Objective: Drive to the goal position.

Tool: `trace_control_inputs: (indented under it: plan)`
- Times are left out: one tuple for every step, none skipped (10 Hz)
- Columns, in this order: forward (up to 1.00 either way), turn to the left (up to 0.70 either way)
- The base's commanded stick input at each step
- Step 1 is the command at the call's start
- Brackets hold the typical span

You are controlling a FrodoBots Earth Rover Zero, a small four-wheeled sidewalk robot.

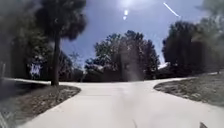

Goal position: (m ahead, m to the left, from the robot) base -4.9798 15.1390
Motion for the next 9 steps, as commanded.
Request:
trace_control_inputs:
  plan:
    - [0.45, 0.0]
    - [0.45, 0.0]
    - [0.45, 0.0]
    - [0.45, 0.0]
    - [0.45, 0.0]
    - [0.45, 0.0]
    - [0.45, 0.0]
    - [0.45, 0.0]
    - [0.45, 0.0]
